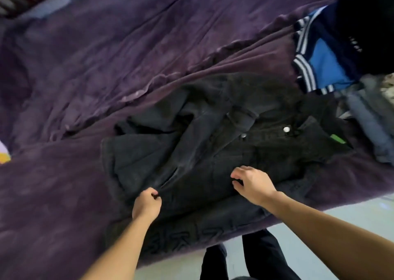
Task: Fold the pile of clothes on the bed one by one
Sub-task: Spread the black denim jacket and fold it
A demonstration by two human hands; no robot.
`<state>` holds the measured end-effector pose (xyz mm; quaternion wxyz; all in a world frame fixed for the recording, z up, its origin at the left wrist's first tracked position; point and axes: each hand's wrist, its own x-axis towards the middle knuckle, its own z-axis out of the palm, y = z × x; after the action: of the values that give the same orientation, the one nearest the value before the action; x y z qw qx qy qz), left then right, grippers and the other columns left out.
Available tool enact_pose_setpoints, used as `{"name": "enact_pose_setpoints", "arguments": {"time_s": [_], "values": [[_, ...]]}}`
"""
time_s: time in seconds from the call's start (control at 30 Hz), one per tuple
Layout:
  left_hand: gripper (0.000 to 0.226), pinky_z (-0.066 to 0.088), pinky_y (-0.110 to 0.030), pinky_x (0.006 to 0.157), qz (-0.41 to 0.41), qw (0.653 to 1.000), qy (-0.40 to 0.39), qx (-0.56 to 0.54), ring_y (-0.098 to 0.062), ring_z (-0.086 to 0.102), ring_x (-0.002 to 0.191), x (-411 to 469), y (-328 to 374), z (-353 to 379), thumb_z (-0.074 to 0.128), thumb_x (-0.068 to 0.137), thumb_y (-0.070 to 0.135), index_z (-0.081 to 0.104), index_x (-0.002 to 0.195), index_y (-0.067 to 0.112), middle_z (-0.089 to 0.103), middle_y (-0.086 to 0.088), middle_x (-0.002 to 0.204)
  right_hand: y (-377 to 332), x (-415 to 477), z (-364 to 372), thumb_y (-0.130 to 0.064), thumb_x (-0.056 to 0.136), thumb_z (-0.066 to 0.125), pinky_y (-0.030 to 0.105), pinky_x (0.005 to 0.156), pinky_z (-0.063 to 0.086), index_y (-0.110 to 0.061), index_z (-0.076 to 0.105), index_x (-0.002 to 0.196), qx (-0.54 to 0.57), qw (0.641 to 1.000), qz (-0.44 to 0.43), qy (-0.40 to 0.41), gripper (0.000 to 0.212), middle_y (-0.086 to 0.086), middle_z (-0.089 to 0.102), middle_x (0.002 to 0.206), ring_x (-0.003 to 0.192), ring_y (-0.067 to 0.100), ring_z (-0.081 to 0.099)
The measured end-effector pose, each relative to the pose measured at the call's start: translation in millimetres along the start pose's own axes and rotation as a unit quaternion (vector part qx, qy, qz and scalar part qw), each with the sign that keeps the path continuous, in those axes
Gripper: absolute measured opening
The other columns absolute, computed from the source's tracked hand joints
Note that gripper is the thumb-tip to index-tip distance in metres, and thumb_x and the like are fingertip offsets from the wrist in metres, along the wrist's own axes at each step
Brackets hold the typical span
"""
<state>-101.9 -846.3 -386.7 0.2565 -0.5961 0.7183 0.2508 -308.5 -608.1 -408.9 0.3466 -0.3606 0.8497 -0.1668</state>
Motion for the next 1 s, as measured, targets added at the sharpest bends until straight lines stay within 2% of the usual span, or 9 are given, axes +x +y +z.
{"name": "enact_pose_setpoints", "arguments": {"time_s": [0.1,0.23,0.33,0.47,0.6,0.73,0.87,0.93,1.0], "values": [[0.034,0.048,-0.040,0.086,0.011,0.997,0.065,0.038,-0.031,0.052,0.113,11,-52,-3,0.062,0.088,0.022,0.054,0.121,0.019,0.054,-0.010,0.124,-48,6,49,-0.035,0.091,0.056,0.031,0.082,0.045,-0.022,0.061,0.119,-0.045,0.996,-0.065,-0.051,0.031,-0.004,0.062,0.114,0.108,0.019,0.057],[0.074,0.042,-0.048,0.093,0.055,0.979,0.197,0.015,-0.037,0.041,0.121,37,-98,-15,0.073,0.080,0.030,0.035,0.142,0.022,0.039,-0.017,0.139,-97,9,126,-0.046,0.084,0.062,0.039,0.097,0.039,-0.024,0.042,0.140,-0.144,0.979,-0.091,-0.108,0.064,0.000,0.046,0.135,0.125,0.025,0.042],[0.093,0.041,-0.048,0.098,0.075,0.982,0.158,-0.065,-0.034,0.039,0.129,69,-123,-31,0.078,0.076,0.036,0.021,0.149,0.026,0.036,-0.014,0.146,-114,8,165,-0.038,0.084,0.062,0.040,0.094,0.041,-0.025,0.036,0.142,-0.181,0.979,-0.024,-0.091,0.065,0.003,0.042,0.134,0.123,0.028,0.040],[0.088,0.045,-0.037,0.092,0.037,0.967,-0.040,-0.247,-0.022,0.052,0.115,77,-133,-45,0.080,0.074,0.037,0.029,0.145,0.030,0.049,-0.004,0.131,-117,-9,176,-0.028,0.089,0.058,0.036,0.089,0.046,-0.023,0.053,0.132,-0.134,0.985,0.034,-0.101,0.044,0.001,0.049,0.126,0.118,0.025,0.047],[0.034,0.048,-0.028,0.066,-0.026,0.892,-0.042,-0.449,-0.015,0.062,0.077,65,-117,-67,0.081,0.073,0.024,0.060,0.099,0.015,0.067,-0.002,0.097,-122,-12,148,-0.033,0.088,0.061,0.029,0.089,0.046,-0.025,0.063,0.121,-0.066,0.982,0.088,-0.153,0.035,0.001,0.062,0.121,0.111,0.023,0.058],[0.009,0.055,-0.025,0.060,0.072,0.846,-0.039,-0.527,-0.015,0.071,0.073,72,-71,-127,0.074,0.081,0.014,0.070,0.088,0.016,0.073,-0.006,0.094,-133,13,106,-0.035,0.086,0.065,0.029,0.088,0.050,-0.025,0.068,0.112,-0.011,0.981,0.128,-0.142,0.028,0.001,0.069,0.109,0.104,0.020,0.062],[0.008,0.054,-0.029,0.074,0.158,0.812,0.050,-0.560,-0.009,0.069,0.080,107,-7,-206,0.067,0.088,0.017,0.067,0.095,0.019,0.071,0.003,0.093,-142,53,78,-0.032,0.089,0.062,0.032,0.091,0.049,-0.024,0.065,0.120,0.014,0.985,0.138,-0.099,0.032,0.001,0.068,0.115,0.107,0.022,0.062],[0.030,0.052,-0.032,0.088,0.172,0.806,0.034,-0.565,-0.011,0.065,0.101,133,18,-232,0.062,0.092,0.017,0.061,0.121,0.019,0.066,0.000,0.116,-144,75,69,-0.030,0.091,0.059,0.033,0.089,0.050,-0.024,0.059,0.126,0.028,0.987,0.137,-0.084,0.036,0.000,0.066,0.119,0.106,0.021,0.062],[0.057,0.041,-0.036,0.103,0.152,0.801,0.002,-0.579,-0.017,0.050,0.125,156,30,-242,0.059,0.093,0.026,0.036,0.145,0.026,0.048,-0.001,0.143,-146,91,64,-0.030,0.092,0.056,0.033,0.086,0.052,-0.026,0.055,0.131,0.045,0.988,0.132,-0.073,0.039,-0.003,0.063,0.124,0.106,0.020,0.062]]}}
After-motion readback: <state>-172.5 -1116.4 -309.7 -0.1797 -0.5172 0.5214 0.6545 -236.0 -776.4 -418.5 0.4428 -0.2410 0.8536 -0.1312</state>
